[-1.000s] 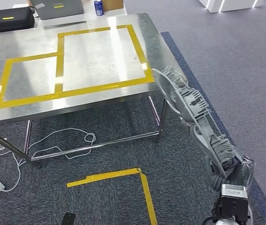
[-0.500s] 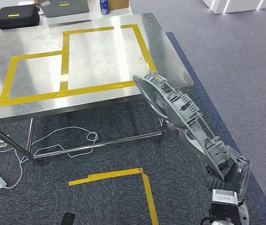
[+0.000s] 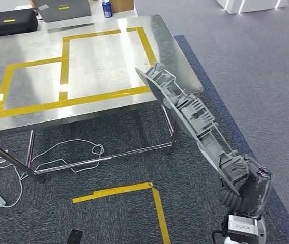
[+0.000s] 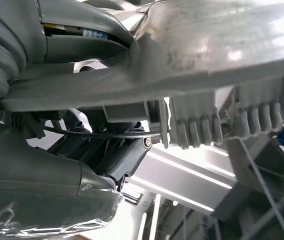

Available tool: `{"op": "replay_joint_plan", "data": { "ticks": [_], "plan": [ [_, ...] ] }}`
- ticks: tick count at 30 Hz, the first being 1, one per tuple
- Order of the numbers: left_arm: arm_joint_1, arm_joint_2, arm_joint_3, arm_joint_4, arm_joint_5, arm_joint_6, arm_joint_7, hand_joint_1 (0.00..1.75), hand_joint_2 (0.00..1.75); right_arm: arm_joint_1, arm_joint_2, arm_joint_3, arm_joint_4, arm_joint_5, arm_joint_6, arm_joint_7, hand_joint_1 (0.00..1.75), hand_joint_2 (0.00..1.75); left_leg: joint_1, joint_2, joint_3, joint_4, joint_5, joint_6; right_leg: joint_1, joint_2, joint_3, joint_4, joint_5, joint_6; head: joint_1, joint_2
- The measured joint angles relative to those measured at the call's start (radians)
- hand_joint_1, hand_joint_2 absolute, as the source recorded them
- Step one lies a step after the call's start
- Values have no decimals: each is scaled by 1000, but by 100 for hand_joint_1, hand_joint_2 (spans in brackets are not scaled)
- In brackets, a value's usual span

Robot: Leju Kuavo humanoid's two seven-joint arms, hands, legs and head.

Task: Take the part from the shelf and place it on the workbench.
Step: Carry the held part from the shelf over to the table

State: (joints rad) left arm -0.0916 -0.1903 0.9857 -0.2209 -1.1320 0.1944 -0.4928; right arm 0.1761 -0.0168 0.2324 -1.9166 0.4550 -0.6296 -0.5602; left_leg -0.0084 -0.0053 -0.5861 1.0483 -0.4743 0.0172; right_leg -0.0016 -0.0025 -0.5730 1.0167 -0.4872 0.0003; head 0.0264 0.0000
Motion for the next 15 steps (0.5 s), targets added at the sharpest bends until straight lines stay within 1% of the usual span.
{"op": "replay_joint_plan", "data": {
  "ticks": [1, 3, 4, 5, 6, 8, 9, 10, 11, 12, 13, 14, 15],
  "plan": [
    [-1, 0, 0, 0, 0, 0, 1, 0, 175, -3, 0, 2, -5, -1, -2, -4, 175, 175, -2, 0, 8, -21, -1, 4, 1, -1, -3, 1, 0, 4, 0, 0],
    [-2, 0, 0, 0, -1, -1, 3, 0, 175, -5, 0, 3, -12, 4, -5, -8, 175, 175, -1, 0, 11, -35, -2, 9, 0, -2, -8, 1, 1, 14, 0, 0],
    [-1, 0, -1, 0, -1, -1, 3, 0, 175, -6, 0, 4, -15, 12, -7, -10, 175, 175, 1, 0, 13, -39, 1, 12, -1, -2, -12, 8, -6, 20, 1, 0],
    [-1, -1, -1, 0, -1, -1, 4, 0, 175, -8, 0, 4, -18, 21, -9, -11, 175, 175, 3, 0, 15, -44, 3, 16, -2, -1, -23, 30, -21, 25, 2, 0],
    [-2, -1, -1, 0, -2, -1, 5, 0, 175, -10, -1, 4, -20, 31, -12, -13, 175, 175, 5, 1, 17, -46, 5, 19, -3, 0, -44, 72, -45, 30, 3, 0],
    [-5, -2, -2, 0, -2, -2, 6, 0, 175, -14, -1, 4, -21, 43, -17, -15, 175, 175, 4, 1, 16, -46, 5, 23, -5, 0, -104, 199, -103, 39, 4, 0],
    [-5, -2, -2, 0, -2, -2, 7, 0, 175, -14, -1, 4, -21, 45, -18, -15, 175, 175, 4, 2, 16, -46, 5, 23, -7, 0, -129, 250, -118, 42, 4, 0],
    [-5, -3, -2, 0, -2, -2, 7, 0, 175, -14, -1, 4, -21, 47, -19, -15, 175, 175, 4, 1, 17, -46, 5, 23, -8, 0, -141, 270, -116, 45, 4, 0],
    [-4, -3, -2, 0, -2, -2, 8, 0, 175, -14, -2, 4, -21, 47, -20, -15, 175, 175, 4, 1, 17, -46, 5, 23, -10, 0, -133, 251, -95, 47, 4, 0],
    [-4, -3, -2, 0, -2, -2, 8, 0, 175, -14, -2, 5, -21, 48, -20, -15, 175, 175, 4, 0, 18, -45, 4, 22, -12, 0, -107, 197, -62, 48, 4, 0],
    [-5, -4, -2, 0, -2, -2, 8, 0, 175, -16, -2, 5, -21, 48, -20, -15, 175, 175, 5, -3, 18, -44, 3, 19, -14, 5, -74, 129, -31, 48, 4, 0],
    [-6, -4, -2, 0, -2, -2, 8, 0, 175, -17, -2, 5, -22, 49, -20, -15, 175, 175, 3, -6, 16, -41, 1, 15, -16, 13, -40, 66, -10, 46, 4, 0],
    [-7, -4, -2, 0, -2, -2, 8, 0, 175, -18, -2, 5, -23, 52, -21, -13, 175, 175, 2, -9, 13, -39, 0, 9, -18, 20, -17, 23, 0, 43, 3, 0]
  ]
}}
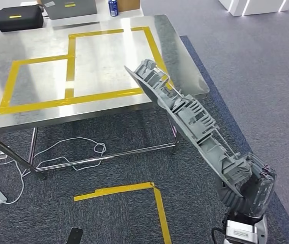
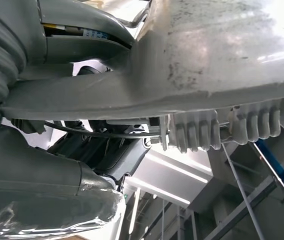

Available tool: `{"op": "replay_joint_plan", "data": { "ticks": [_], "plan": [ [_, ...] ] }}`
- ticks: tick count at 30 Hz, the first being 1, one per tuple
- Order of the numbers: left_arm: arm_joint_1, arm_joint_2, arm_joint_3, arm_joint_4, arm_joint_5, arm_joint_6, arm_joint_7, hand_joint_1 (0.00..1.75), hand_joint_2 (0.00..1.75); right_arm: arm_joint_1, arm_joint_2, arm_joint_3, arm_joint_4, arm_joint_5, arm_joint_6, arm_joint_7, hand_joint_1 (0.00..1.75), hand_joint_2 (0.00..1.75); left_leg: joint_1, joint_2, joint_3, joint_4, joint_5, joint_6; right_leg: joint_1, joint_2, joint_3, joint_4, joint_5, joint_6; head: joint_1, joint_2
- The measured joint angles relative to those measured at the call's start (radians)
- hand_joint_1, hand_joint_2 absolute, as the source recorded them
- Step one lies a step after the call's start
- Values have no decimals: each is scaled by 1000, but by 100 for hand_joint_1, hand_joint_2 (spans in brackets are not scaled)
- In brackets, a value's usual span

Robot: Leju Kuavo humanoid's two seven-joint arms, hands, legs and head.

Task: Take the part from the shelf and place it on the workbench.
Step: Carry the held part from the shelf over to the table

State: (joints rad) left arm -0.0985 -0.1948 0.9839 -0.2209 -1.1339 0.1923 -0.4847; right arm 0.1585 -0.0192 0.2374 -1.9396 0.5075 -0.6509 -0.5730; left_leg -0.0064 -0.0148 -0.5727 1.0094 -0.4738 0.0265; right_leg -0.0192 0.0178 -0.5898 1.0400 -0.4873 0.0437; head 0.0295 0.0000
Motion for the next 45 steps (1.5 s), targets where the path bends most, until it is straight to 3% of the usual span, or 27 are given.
{"op": "replay_joint_plan", "data": {
  "ticks": [2, 5, 8, 10, 11, 12, 14, 16, 18, 19, 21, 23, 24, 25, 26, 28, 30, 32, 33, 34, 36, 38, 40, 41, 42, 45],
  "plan": [
    [-2, 0, 0, 0, 0, 0, 0, 0, 175, -1, -1, 0, -2, 10, -4, 7, 175, 175, -1, -6, -6, 3, 2, -11, 2, 8, 14, -22, -2, -9, -1, 0],
    [-1, 0, 0, 0, 0, 0, 0, 0, 175, -4, -2, 0, -2, 25, -9, 17, 175, 175, 3, -10, -18, 26, -16, -25, 1, -11, 17, -28, 2, -28, -4, 0],
    [-1, 0, 0, 0, 0, 0, 0, 0, 175, -8, -2, 0, -2, 34, -13, 22, 175, 175, 7, -2, -92, 184, -100, -37, 1, -37, 21, -31, 1, -42, -10, 0],
    [2, 0, 0, 0, 0, 0, 0, 0, 175, -8, -3, 0, -2, 37, -14, 25, 175, 175, 9, 1, -133, 266, -120, -40, 3, -55, 21, -31, -1, -44, -10, 0],
    [3, 0, 0, 0, 0, 0, 0, 0, 175, -8, -3, 0, -1, 39, -14, 26, 175, 175, 9, 3, -132, 260, -103, -40, 4, -64, 22, -31, -2, -45, -10, 0],
    [4, 0, 0, 0, 0, 0, 0, 0, 175, -9, -3, 0, -1, 39, -14, 26, 175, 175, 9, 10, -112, 219, -71, -38, 4, -72, 25, -31, -3, -44, -10, 0],
    [3, 1, 0, 0, 0, 0, 0, 0, 175, -9, -3, 0, -1, 41, -14, 27, 175, 175, 3, 52, -52, 97, -9, -30, 7, -89, 31, -29, -8, -38, -10, 0],
    [-3, 0, 0, 0, 0, 0, 0, 0, 175, -9, -4, 0, -2, 42, -15, 27, 175, 175, -5, 90, -19, 21, 8, -19, 14, -109, 33, -27, -13, -30, -10, 0],
    [-5, 0, 0, 0, 0, 0, 0, 0, 175, -10, -4, 1, -2, 45, -15, 29, 175, 175, -8, 77, -19, 9, 4, -9, 17, -134, 37, -28, -17, -20, -8, 0],
    [-3, 0, 0, 0, 0, 1, 1, 0, 175, -12, -4, 1, -2, 47, -16, 30, 175, 175, -6, 64, -18, 6, 6, -4, 15, -132, 37, -26, -22, -14, -8, 0],
    [0, 0, 0, 0, 0, 2, 1, 0, 175, -13, -5, 3, -2, 50, -18, 32, 175, 175, -1, 39, -15, 1, 11, 7, 10, -89, 18, 20, -55, -4, -4, 0],
    [-2, -1, 0, 0, 0, 4, 1, 0, 175, -12, -8, 5, -2, 53, -20, 34, 175, 175, 1, 14, -15, 1, 13, 15, 7, -36, -41, 140, -113, 1, 1, 0],
    [-3, -2, 0, 0, 0, 5, 1, 0, 175, -11, -10, 6, -1, 54, -21, 36, 175, 175, 0, 1, -15, 1, 13, 17, 6, -27, -74, 203, -136, 2, 2, 0],
    [-2, -2, 0, 0, 0, 5, 1, 0, 175, -10, -11, 7, 0, 55, -21, 37, 175, 175, 0, -13, -15, 1, 13, 18, 7, -23, -97, 241, -143, 3, 3, 0],
    [0, -3, 0, 0, 0, 5, 2, 0, 175, -8, -12, 8, 1, 56, -21, 39, 175, 175, -1, -27, -14, 1, 13, 18, 7, -21, -103, 245, -131, 3, 3, 0],
    [2, -3, 1, 0, 0, 5, 3, 0, 175, -7, -13, 10, 3, 59, -21, 40, 175, 175, 0, -55, -13, 3, 13, 17, 5, -4, -64, 149, -63, 0, 3, 0],
    [1, -4, 1, 0, 0, 6, 3, 0, 175, -7, -13, 11, 3, 61, -22, 41, 175, 175, -2, -78, -15, 7, 11, 12, 0, 39, -9, 28, -13, -6, 2, 0],
    [3, -4, 1, 0, 0, 6, 3, 0, 175, -7, -13, 12, 4, 58, -22, 51, 175, 175, -1, -93, -23, 10, 13, 0, -1, 64, 14, -17, -10, -12, 1, 0],
    [6, -4, 1, 0, 0, 6, 3, 0, 175, -7, -13, 13, 4, 55, -21, 58, 175, 175, 2, -99, -27, 9, 15, -6, 0, 59, 18, -21, -10, -16, 1, 0],
    [8, -4, 1, 0, 0, 6, 3, 0, 175, -8, -13, 14, 5, 51, -20, 67, 175, 175, 3, -100, -29, 9, 14, -12, 0, 53, 20, -24, -7, -21, 1, 0],
    [9, -4, 1, 0, 1, 7, 3, 0, 175, -7, -13, 15, 7, 37, -15, 82, 175, 175, 3, -67, -42, 40, -12, -23, -2, 38, 27, -35, -2, -33, -5, 0],
    [6, -4, 1, 0, 1, 8, 3, 0, 175, -5, -13, 16, 11, 25, -12, 89, 175, 175, 4, -19, -89, 141, -69, -32, -2, 20, 32, -39, -3, -40, -11, 0],
    [6, -4, 1, 0, 1, 8, 3, 0, 175, 0, -13, 16, 15, 27, -15, 86, 175, 175, 9, -2, -140, 246, -107, -38, -1, 4, 34, -39, -6, -44, -12, 0],
    [7, -4, 1, 0, 1, 8, 3, 0, 175, 2, -13, 16, 16, 32, -17, 83, 175, 175, 11, 1, -148, 260, -100, -40, -1, -1, 34, -38, -7, -44, -12, 0],
    [9, -3, 1, 0, 1, 8, 3, 0, 175, 4, -13, 16, 17, 36, -19, 79, 175, 175, 12, 2, -138, 239, -77, -40, -1, -5, 36, -38, -8, -43, -12, 0],
    [9, -3, 1, 0, 1, 8, 3, 0, 175, 4, -13, 17, 17, 46, -21, 74, 175, 175, 12, 3, -52, 72, 11, -31, 1, -8, 41, -36, -14, -33, -12, 0]
  ]
}}
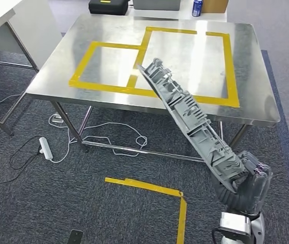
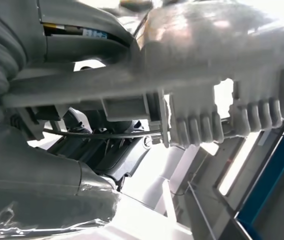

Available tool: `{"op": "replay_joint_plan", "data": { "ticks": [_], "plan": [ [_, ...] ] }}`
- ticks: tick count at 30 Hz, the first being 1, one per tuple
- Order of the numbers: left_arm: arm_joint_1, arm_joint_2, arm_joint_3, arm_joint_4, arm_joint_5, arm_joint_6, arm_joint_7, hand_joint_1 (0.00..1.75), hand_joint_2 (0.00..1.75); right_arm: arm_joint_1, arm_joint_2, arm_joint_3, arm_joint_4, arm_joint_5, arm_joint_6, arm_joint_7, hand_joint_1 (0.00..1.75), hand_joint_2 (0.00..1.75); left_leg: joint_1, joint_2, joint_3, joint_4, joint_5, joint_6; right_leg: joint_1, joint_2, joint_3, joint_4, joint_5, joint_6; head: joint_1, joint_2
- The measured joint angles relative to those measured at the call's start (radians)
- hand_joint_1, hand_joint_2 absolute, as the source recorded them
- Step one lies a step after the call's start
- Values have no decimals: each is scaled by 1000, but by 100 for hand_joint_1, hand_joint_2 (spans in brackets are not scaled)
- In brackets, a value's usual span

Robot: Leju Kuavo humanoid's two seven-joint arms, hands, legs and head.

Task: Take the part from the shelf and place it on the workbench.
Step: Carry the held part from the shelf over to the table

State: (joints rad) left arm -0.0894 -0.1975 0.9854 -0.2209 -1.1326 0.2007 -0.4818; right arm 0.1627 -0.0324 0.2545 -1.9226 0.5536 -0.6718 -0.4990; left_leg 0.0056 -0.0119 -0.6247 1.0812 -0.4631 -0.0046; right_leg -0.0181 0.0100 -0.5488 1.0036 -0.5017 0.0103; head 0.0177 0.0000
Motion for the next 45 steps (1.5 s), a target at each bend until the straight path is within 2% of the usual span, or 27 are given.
{"op": "replay_joint_plan", "data": {
  "ticks": [2, 4, 6, 7, 9, 11, 12, 13, 15, 16, 18, 21, 23, 25, 26, 27, 28, 29, 31, 33, 35, 37, 39, 41, 42, 43, 45],
  "plan": [
    [-2, 0, 0, 0, 0, 0, 0, 0, 175, 1, 0, 3, 0, 8, 1, 0, 175, 175, -4, 0, 27, -57, 4, 8, 2, -1, -3, 1, -2, 10, 1, 0],
    [-1, 0, 0, 0, 0, 0, 0, 0, 175, 2, 0, 10, 0, 4, 3, 0, 175, 175, -4, 0, 30, -67, 0, 15, 2, -2, -4, -1, -2, 21, 1, 0],
    [0, 0, 0, 0, 0, 1, 0, 0, 175, 2, 0, 16, -1, -12, 4, -1, 175, 175, 0, 1, 35, -75, 3, 25, 1, -3, -17, 23, -20, 30, 3, 0],
    [-1, 0, 1, 0, 0, 0, 0, 0, 175, 1, 0, 17, -1, -21, 6, -3, 175, 175, 1, 1, 37, -78, 4, 31, 1, -4, -37, 63, -43, 33, 5, 0],
    [-2, 0, 1, 0, 0, 0, 0, 0, 175, 0, 0, 18, -1, -43, 23, -7, 175, 175, 0, 1, 38, -78, 2, 37, 0, -4, -103, 192, -100, 37, 8, 0],
    [-1, 0, 1, 0, 0, -1, 0, 0, 175, 3, -2, 20, -1, -62, 46, -11, 175, 175, -3, 2, 39, -78, 1, 39, 0, -4, -153, 281, -120, 39, 8, 0],
    [-1, -1, 1, 0, 0, -2, 0, 0, 175, 5, -4, 21, 0, -68, 54, -13, 175, 175, -4, 3, 40, -78, 0, 40, 0, -5, -153, 272, -102, 38, 8, 0],
    [-1, -1, 1, 0, 0, -2, 0, 0, 175, 6, -5, 22, 0, -71, 56, -16, 175, 175, -4, 5, 43, -78, -1, 40, 0, -9, -133, 226, -69, 36, 8, 0],
    [0, -2, 1, 0, 0, -3, 0, 0, 175, 5, -6, 22, 0, -73, 56, -23, 175, 175, -8, 11, 48, -76, -6, 36, 6, -40, -69, 91, -4, 29, 9, 0],
    [1, -2, 1, 0, 0, -3, 0, 0, 175, 2, -6, 22, -1, -74, 56, -26, 175, 175, -11, 14, 49, -74, -8, 32, 9, -54, -44, 42, 11, 25, 8, 0],
    [3, -2, 1, 0, -1, -3, 0, 0, 175, -1, -6, 22, -2, -77, 55, -29, 175, 175, -16, 27, 49, -72, -11, 23, 15, -60, -28, 8, 12, 17, 8, 0],
    [2, -2, 1, 0, -1, -2, 0, 0, 175, 3, -6, 22, -3, -80, 55, -29, 175, 175, -13, 40, 47, -56, -31, 9, 12, -34, -26, 3, 18, 0, 6, 0],
    [1, -2, 1, 0, -1, -2, 0, 0, 175, 4, -6, 21, -3, -82, 56, -29, 175, 175, -10, 29, 13, 28, -86, -1, 9, -20, -24, 0, 21, -10, 3, 0],
    [3, -2, 1, 0, -1, -2, 0, 0, 175, 6, -6, 21, -3, -84, 56, -28, 175, 175, -7, 22, -45, 155, -145, -6, 9, -4, -24, 0, 21, -14, 2, 0],
    [4, -2, 1, 0, -1, -2, 0, 0, 175, 8, -6, 21, -3, -84, 56, -28, 175, 175, -6, 22, -64, 195, -154, -7, 9, 6, -24, 0, 20, -15, 2, 0],
    [4, -2, 1, 0, -1, -2, 0, 0, 175, 10, -6, 21, -3, -85, 56, -28, 175, 175, -5, 21, -68, 203, -143, -7, 9, 16, -23, 1, 20, -15, 2, 0],
    [4, -2, 1, 0, -1, -2, 0, 0, 175, 11, -6, 21, -3, -85, 56, -28, 175, 175, -3, 18, -56, 174, -113, -6, 9, 27, -21, 1, 20, -15, 2, 0],
    [4, -1, 1, 0, -1, -2, 0, 0, 175, 12, -6, 21, -3, -86, 56, -27, 175, 175, -1, 10, -31, 121, -76, -4, 9, 38, -20, 1, 20, -14, 2, 0],
    [4, -1, 1, 0, -1, -2, 0, 0, 175, 11, -6, 21, -3, -85, 56, -28, 175, 175, 4, -30, 23, 3, -22, 3, 10, 61, -20, 5, 18, -8, 2, 0],
    [2, -1, 1, 0, -1, -2, 0, 0, 175, 12, -6, 21, -3, -86, 56, -28, 175, 175, 5, -55, 48, -52, -18, 9, 8, 80, -29, 7, 20, 4, 3, 0],
    [0, -1, 1, 0, -2, -2, 0, 0, 175, 15, -6, 21, -3, -87, 58, -29, 175, 175, 5, -41, 51, -65, -20, 16, 4, 87, -38, 7, 22, 17, 3, 0],
    [-1, -1, 1, 0, -2, -2, 0, 0, 175, 14, -6, 21, -3, -90, 60, -28, 175, 175, 7, -25, 55, -73, -16, 27, 5, 56, -59, 42, -1, 27, 7, 0],
    [0, -1, 1, 0, -2, -2, 0, 0, 175, 11, -6, 21, -3, -95, 62, -25, 175, 175, 5, -7, 57, -76, -16, 34, 6, 14, -115, 155, -59, 33, 12, 0],
    [1, -1, 1, 0, -2, -2, 0, 0, 175, 12, -6, 21, -2, -99, 64, -20, 175, 175, 3, 7, 57, -75, -18, 37, 6, 2, -172, 270, -100, 38, 13, 0],
    [1, -1, 1, 0, -2, -2, 0, 0, 175, 14, -6, 21, -1, -101, 65, -18, 175, 175, 2, 12, 57, -75, -18, 37, 6, 0, -179, 284, -96, 39, 13, 0],
    [1, 0, 1, 0, -2, -2, 0, 0, 175, 14, -6, 21, -1, -102, 65, -16, 175, 175, 2, 15, 57, -74, -19, 37, 6, -1, -166, 260, -74, 39, 13, 0],
    [-1, -1, 1, 0, -2, -2, 0, 0, 175, 14, -6, 21, 0, -102, 66, -16, 175, 175, 1, 17, 60, -73, -21, 34, 6, -8, -98, 132, -13, 35, 13, 0]
  ]
}}
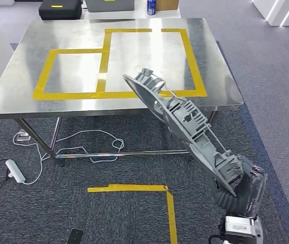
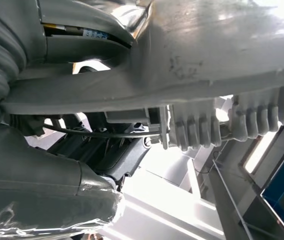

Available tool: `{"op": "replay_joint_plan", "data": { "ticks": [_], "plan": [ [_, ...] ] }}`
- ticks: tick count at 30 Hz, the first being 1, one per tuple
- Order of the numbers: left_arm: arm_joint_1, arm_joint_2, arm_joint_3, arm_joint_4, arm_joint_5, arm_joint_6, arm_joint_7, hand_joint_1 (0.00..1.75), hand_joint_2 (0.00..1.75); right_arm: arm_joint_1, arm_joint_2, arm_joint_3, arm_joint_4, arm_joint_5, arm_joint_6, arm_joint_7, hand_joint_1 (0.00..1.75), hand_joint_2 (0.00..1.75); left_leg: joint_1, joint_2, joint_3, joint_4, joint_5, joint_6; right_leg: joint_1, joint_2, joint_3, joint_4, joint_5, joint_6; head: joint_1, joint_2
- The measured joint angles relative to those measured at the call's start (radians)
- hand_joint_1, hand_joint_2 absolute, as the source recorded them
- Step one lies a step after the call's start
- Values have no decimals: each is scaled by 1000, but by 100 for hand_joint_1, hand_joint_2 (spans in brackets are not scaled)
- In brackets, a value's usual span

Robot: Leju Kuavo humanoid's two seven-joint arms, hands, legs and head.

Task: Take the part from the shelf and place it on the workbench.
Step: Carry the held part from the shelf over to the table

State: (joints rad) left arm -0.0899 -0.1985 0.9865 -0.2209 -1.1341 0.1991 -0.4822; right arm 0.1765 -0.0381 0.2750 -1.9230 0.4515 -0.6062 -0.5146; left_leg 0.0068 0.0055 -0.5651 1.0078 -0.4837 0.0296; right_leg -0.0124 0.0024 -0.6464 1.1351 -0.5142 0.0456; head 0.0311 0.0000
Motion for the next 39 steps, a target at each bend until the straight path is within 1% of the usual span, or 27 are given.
{"op": "replay_joint_plan", "data": {
  "ticks": [1, 2, 5, 7, 8, 10, 11, 12, 13, 15, 16, 17, 18, 21, 22, 23, 25, 26, 27, 28, 29, 30, 31, 33, 35, 37, 39],
  "plan": [
    [0, 0, 0, 0, 0, 0, 0, 0, 175, -1, 0, 0, 0, 0, 0, 0, 175, 175, -3, 0, 0, 2, -2, -3, 1, -3, 35, -62, 18, -3, 0, 0],
    [0, 0, 0, 0, 0, 0, 0, 0, 175, -2, 0, 0, 0, 0, 0, 0, 175, 175, -5, 0, -1, 4, -2, -8, 2, -6, 58, -102, 27, -7, -1, 0],
    [1, 0, 0, 0, 0, 0, 0, 0, 175, -1, 0, -1, 0, -2, 0, 0, 175, 175, -8, 1, -4, 6, -2, -22, 3, -4, 71, -123, 28, -21, -2, 0],
    [0, 0, 0, 0, 0, 0, 0, 0, 175, -1, 0, -2, 0, -2, 0, 0, 175, 175, -6, 0, -12, 30, -25, -30, 0, -4, 73, -128, 32, -33, -4, 0],
    [0, 0, 0, 0, 0, 0, 0, 0, 175, -2, 0, -2, 0, -2, 0, 0, 175, 175, -5, -1, -29, 69, -51, -35, -1, -4, 74, -130, 33, -38, -5, 0],
    [1, 0, 0, 0, 0, 0, 0, 0, 175, -2, 0, -3, 0, 0, 1, 2, 175, 175, -4, -2, -85, 192, -111, -40, 0, -4, 74, -130, 32, -44, -7, 0],
    [2, 0, 0, 0, 0, 0, 0, 0, 175, -1, 0, -3, 1, 5, 1, 5, 175, 175, -3, -2, -110, 245, -129, -42, 1, -3, 75, -129, 32, -45, -7, 0],
    [3, 0, 0, 0, 0, 0, 0, 0, 175, -1, 0, -4, 2, 15, 0, 9, 175, 175, -3, -2, -123, 270, -127, -42, 1, -1, 75, -129, 31, -46, -7, 0],
    [4, 0, 0, 0, 0, 0, 0, 0, 175, 0, 0, -4, 3, 29, -1, 13, 175, 175, -3, -2, -119, 259, -107, -42, 1, 0, 76, -129, 31, -46, -7, 0],
    [3, 1, 0, 0, 0, 0, 0, 0, 175, 0, 0, -4, 7, 54, -3, 18, 175, 175, -3, -4, -71, 153, -35, -36, 1, 4, 79, -129, 30, -45, -7, 0],
    [3, 1, 0, 0, 0, 0, 0, 0, 175, 0, 0, -4, 8, 60, -3, 21, 175, 175, -3, -6, -44, 93, -9, -32, 3, 6, 79, -128, 30, -43, -7, 0],
    [2, 1, 0, 0, 0, 0, 0, 0, 175, 0, 0, -4, 8, 61, -3, 23, 175, 175, -4, -7, -23, 46, 4, -28, 5, 8, 77, -126, 29, -40, -7, 0],
    [2, 1, 0, 0, 0, 0, 0, 0, 175, -1, 0, -4, 9, 58, -3, 25, 175, 175, -5, -9, -13, 21, 6, -25, 6, 8, 74, -125, 30, -35, -6, 0],
    [2, 1, 0, 0, 0, 1, 0, 0, 175, -1, 0, -4, 10, 41, -1, 22, 175, 175, -6, -8, -11, 5, 5, -13, 4, 8, 66, -122, 28, -18, -6, 0],
    [1, 1, 0, 0, 0, 1, 0, 0, 175, -2, 0, -3, 9, 34, 3, 19, 175, 175, -5, -7, -9, 2, 8, -7, 3, 7, 58, -106, 16, -13, -4, 0],
    [0, 1, 0, 0, 0, 1, 0, 0, 175, -3, 0, -1, 9, 30, 9, 16, 175, 175, -3, -6, -8, -1, 10, -2, 2, 6, 41, -72, -6, -9, -2, 0],
    [-1, 1, 0, 0, 0, 0, 0, 0, 175, -4, 0, 4, 8, 37, 23, 15, 175, 175, -3, -4, -8, -1, 10, 4, 1, 5, -16, 51, -67, -5, 2, 0],
    [-1, 0, 0, 0, 0, 0, 0, 0, 175, -3, -1, 7, 9, 45, 28, 15, 175, 175, -4, -3, -8, -1, 10, 5, 1, 5, -45, 110, -88, -3, 2, 0],
    [-1, 1, 0, 0, -1, 0, 0, 0, 175, -2, -1, 9, 10, 51, 31, 16, 175, 175, -4, -3, -8, -1, 10, 5, 1, 5, -62, 145, -94, -2, 2, 0],
    [-1, 1, 0, 0, -3, -1, 0, 0, 175, -3, -2, 11, 12, 55, 32, 16, 175, 175, -4, -3, -8, 0, 10, 5, 1, 5, -61, 142, -80, -2, 3, 0],
    [-1, 1, 0, 0, -4, -1, 0, 0, 175, -7, -3, 12, 14, 57, 32, 16, 175, 175, -4, -3, -8, 0, 10, 4, 0, 4, -41, 103, -52, -3, 3, 0],
    [-1, 0, 0, 0, -6, -2, 0, 0, 175, -13, -4, 13, 15, 60, 32, 16, 175, 175, -4, -3, -7, 1, 10, 3, 0, 3, -9, 40, -17, -4, 3, 0],
    [-2, 0, 0, 0, -6, -2, 0, 0, 175, -20, -4, 14, 15, 62, 32, 16, 175, 175, -6, -3, -7, 2, 8, 1, 2, 1, 25, -26, 6, -6, 3, 0],
    [-3, 0, 0, 0, -9, -3, 2, 0, 175, -38, -4, 19, 17, 70, 34, 17, 175, 175, -10, -3, -11, 6, 8, -9, 4, 0, 69, -107, 25, -13, 2, 0],
    [-5, 0, 0, 0, -16, -5, 7, 0, 175, -65, -4, 22, 26, 86, 39, 25, 175, 175, -10, -2, -16, 7, 12, -20, 6, 3, 73, -119, 25, -23, 2, 0],
    [-9, 0, -2, 0, -25, -7, 14, 0, 175, -98, -5, 26, 40, 112, 42, 42, 175, 175, -9, -3, -20, 16, 3, -29, 4, 4, 73, -123, 30, -34, 2, 0],
    [-15, 0, -5, 0, -34, -9, 20, 0, 175, -140, -5, 32, 60, 142, 41, 63, 175, 175, -7, -4, -52, 88, -44, -38, 2, 3, 73, -127, 34, -43, -1, 0]
  ]
}}
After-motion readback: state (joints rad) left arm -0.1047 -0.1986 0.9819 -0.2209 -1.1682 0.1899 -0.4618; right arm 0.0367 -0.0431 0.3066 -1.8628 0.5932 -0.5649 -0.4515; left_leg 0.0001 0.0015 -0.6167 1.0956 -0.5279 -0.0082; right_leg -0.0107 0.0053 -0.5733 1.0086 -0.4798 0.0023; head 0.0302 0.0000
